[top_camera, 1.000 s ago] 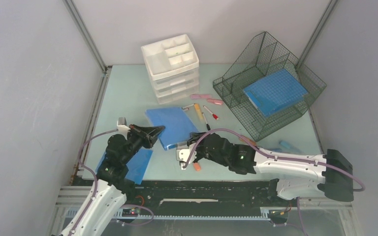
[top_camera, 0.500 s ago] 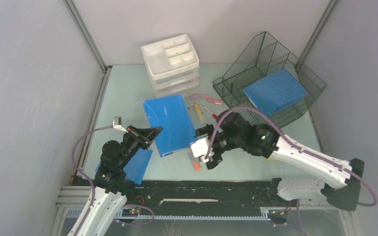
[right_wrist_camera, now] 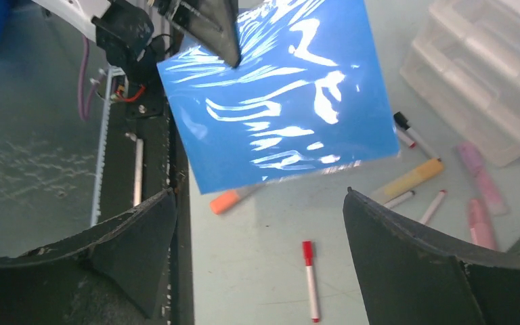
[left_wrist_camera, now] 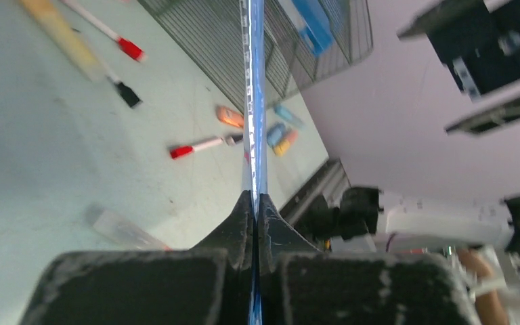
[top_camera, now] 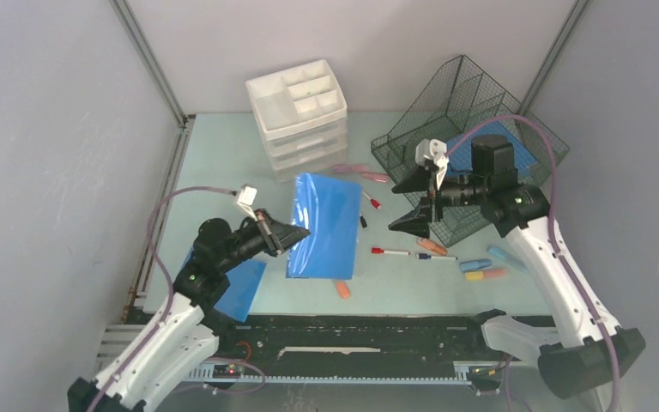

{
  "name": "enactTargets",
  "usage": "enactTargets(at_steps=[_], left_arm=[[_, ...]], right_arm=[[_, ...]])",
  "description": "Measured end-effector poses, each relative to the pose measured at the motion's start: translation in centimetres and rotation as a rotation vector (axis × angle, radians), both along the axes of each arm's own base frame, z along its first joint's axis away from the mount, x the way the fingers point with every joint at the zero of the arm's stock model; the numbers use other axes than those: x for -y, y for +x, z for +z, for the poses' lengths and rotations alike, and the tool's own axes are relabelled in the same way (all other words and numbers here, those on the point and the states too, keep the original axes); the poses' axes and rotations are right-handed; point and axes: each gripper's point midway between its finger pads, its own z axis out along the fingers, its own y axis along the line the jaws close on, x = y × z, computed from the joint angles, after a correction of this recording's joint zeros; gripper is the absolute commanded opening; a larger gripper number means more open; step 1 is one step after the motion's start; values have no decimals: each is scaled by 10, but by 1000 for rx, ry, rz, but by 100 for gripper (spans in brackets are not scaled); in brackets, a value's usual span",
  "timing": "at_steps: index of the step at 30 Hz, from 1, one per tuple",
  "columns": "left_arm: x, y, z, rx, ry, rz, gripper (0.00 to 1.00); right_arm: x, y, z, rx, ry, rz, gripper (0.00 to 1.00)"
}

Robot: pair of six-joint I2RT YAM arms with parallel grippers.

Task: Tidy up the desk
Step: Place the folder in the storage box.

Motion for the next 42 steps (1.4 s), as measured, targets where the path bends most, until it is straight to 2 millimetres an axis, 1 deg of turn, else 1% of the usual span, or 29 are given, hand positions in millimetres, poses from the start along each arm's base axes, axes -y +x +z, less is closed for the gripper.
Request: enactTargets(at_steps=[3,7,9,13,20,22,24,26,29,31,33,35,36,37,38,39,42], left_arm=[[27,-10,2,31,45,-142,0],[60,-24,3,66,99,-329,0],[71,-31,2,93,116,-396,0],[79,-46,0,139,134,-493,0],[84,-67,5,209,132,-605,0],[84,-70,8,226,128,-615,0],[83,-72,12,246,125,-619,0],[82,-73,14,260,123,-620,0],[80,-74,17,284,124,-619,0],[79,-74,17,296,129,-616,0],[78,-74,16,302,140,-614,0],[76,-74,15,302,149,-610,0],[76,-74,14,302,153,-609,1],[75,-73,14,307,159,-601,6],[74,-72,14,312,164,-593,15],[73,-71,14,313,169,-583,26],[70,-68,17,329,176,-548,53]], right_arm=[[5,8,-7,-96,16,-12,100],[6,6,-9,-129,23,-2,100],[6,3,-10,-142,23,9,100],[3,0,-18,-172,11,34,100],[-16,-6,-44,-233,-58,97,99],[-19,-10,-48,-242,-68,116,97],[-22,-14,-50,-247,-72,137,93],[-24,-19,-51,-255,-71,160,87],[-29,-26,-53,-264,-72,197,71],[-31,-31,-56,-277,-80,220,53],[-34,-34,-59,-294,-89,239,28],[-35,-34,-61,-302,-95,252,10],[-36,-34,-61,-310,-97,255,4],[-36,-35,-61,-318,-99,257,0],[-36,-36,-61,-326,-99,261,0],[-36,-36,-60,-327,-98,263,0],[-36,-36,-58,-331,-91,266,0]])
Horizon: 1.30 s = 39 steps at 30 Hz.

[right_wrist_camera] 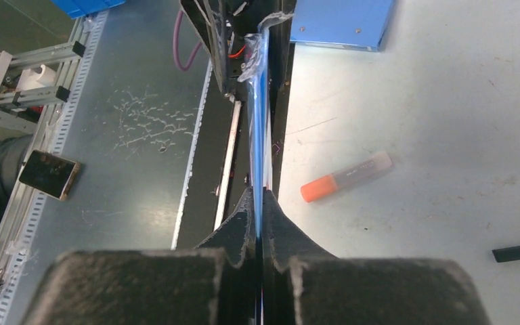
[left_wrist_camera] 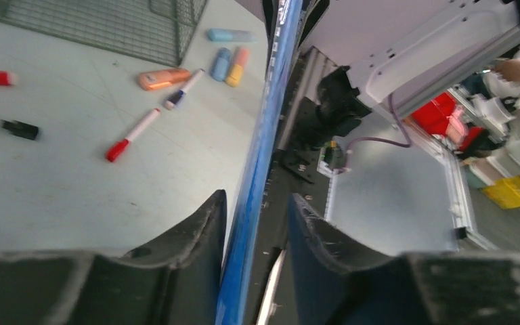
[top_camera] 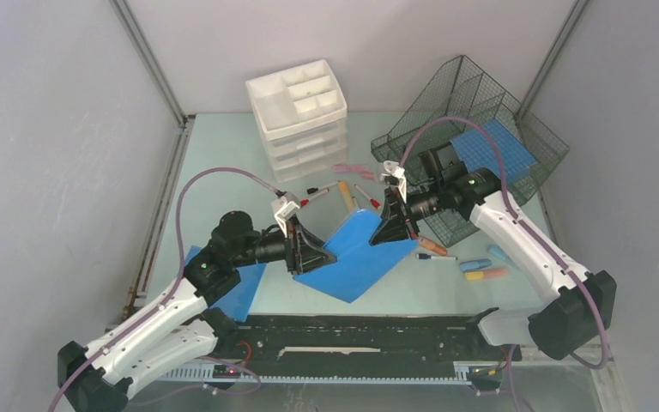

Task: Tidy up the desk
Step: Place the folder in the storage box.

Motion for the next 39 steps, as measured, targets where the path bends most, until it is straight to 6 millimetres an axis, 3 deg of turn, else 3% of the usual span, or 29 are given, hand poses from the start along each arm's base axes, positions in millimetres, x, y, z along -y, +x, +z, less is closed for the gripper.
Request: enactTargets(at_steps=[5,6,12,16,22,24,30,34,39], left_arm=[[-15,7,23,75,-56,119,98],[-20,7,29,99,-76,149,100],[-67,6,54,226,-262,378,100],[-76,8,36,208,-332,435,100],[-65,20,-26,90,-358,451,100],[-61,22,-36,64,-361,442,100],[-40,19,-35,30,-373,340,96],[-24,18,-36,0,-375,275,86],[-8,20,-23,-9,-413,221,69]], right_arm=[[6,7,4,-24,15,-32,0],[8,10,5,-34,21,-44,0],[22,26,18,-92,71,-123,0],[29,34,35,-118,132,-159,0],[39,33,54,-152,213,-174,0],[40,33,57,-165,227,-173,0],[40,34,59,-206,242,-166,0],[39,35,62,-211,249,-161,0],[38,36,60,-231,248,-162,0]])
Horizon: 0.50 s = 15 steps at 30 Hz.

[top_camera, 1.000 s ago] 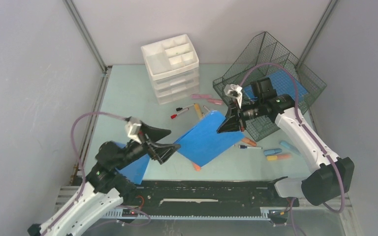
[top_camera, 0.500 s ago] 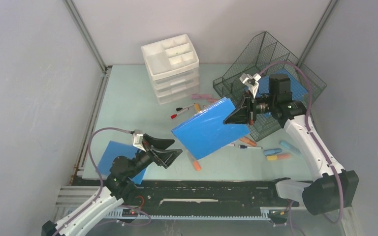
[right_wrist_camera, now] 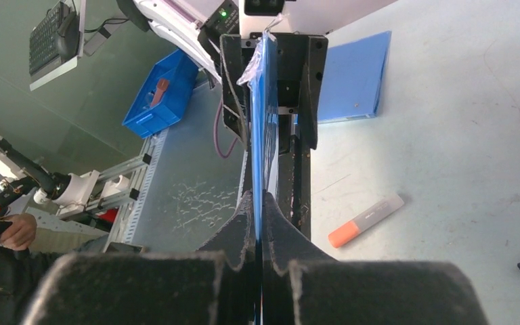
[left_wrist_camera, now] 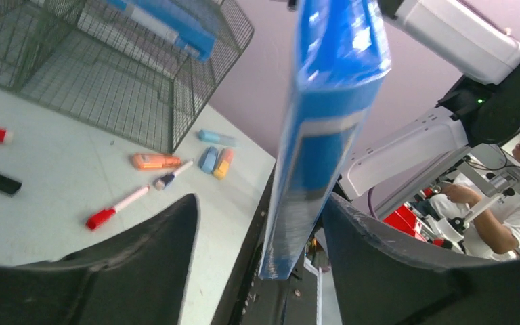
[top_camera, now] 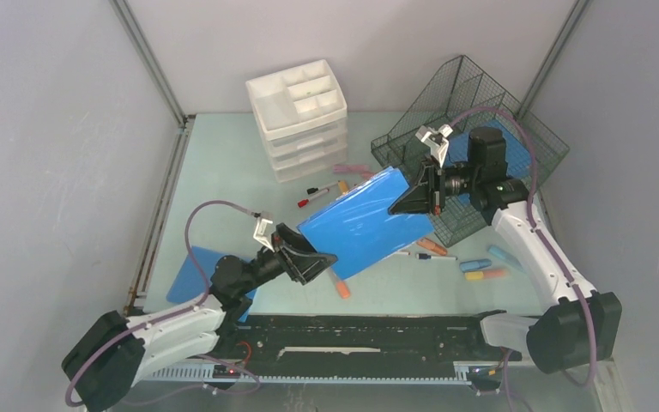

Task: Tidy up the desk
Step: Place the folder in the storage box.

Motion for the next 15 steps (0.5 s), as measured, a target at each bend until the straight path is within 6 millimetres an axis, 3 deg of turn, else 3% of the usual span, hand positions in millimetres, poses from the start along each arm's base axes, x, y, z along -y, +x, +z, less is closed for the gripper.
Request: enactTargets(at_steps=[7,9,11,15], left_arm=[[14,-5,24,35,-96,-58,49],[20,-8,26,31,-106,-80,30],[26,-9,29,25,-114,-94,2],[32,-10,34,16,-130,-112,0]], right_arm=[[-3,5,-4,-20,-6,1,0],[-4,5,-5,-22,-8,0,0],[-4,5,-5,-23,-9,0,0],[-3,9,-6,-21,-14,-20,0]])
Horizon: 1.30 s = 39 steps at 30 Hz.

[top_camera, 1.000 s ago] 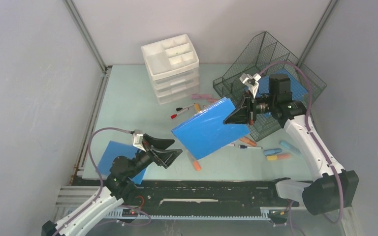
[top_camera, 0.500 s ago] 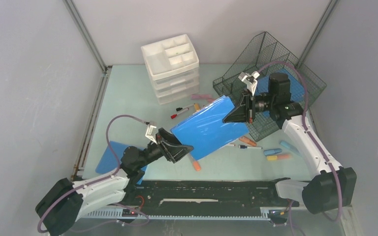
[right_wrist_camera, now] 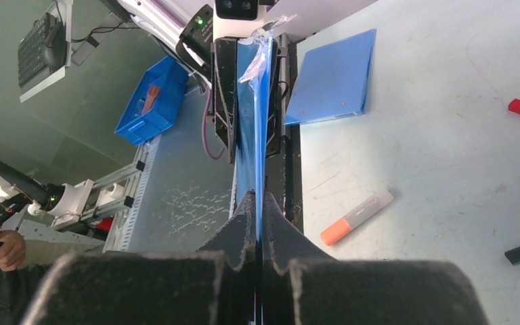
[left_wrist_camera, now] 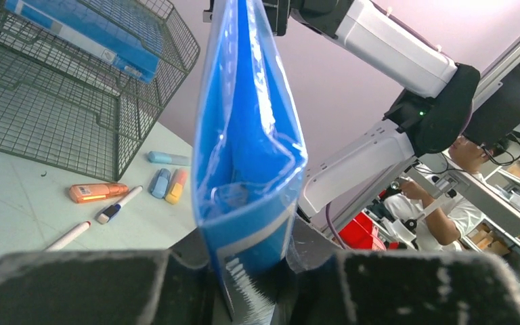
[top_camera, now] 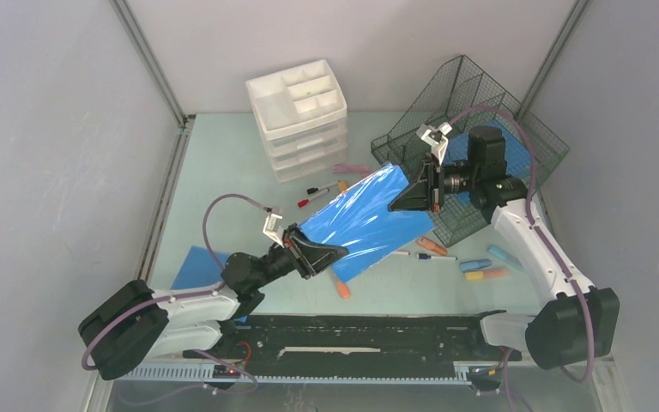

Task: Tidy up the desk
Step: Place the folder in the storage box.

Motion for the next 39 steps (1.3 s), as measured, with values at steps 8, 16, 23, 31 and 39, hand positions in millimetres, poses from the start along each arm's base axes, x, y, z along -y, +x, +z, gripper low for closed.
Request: enactTargets(at_steps=[8,16,23,31,39], left_arm=[[-8,8,2,-75,-46,58,0],[-42,5,10,-156,-175,138,0],[-52,8,11,-234,-216,162,0],[-43,14,-13,-328,-152,162,0],[-14,31,-73,-505,4,148,0]], right_arm=[[2,10,-6,13,-25,-59,69],[20,23,-6,80,-66,-197,87],[67,40,19,176,-105,-419,87],[96,20,39,252,-110,-527,87],[127,23,20,201,-79,-669,87]])
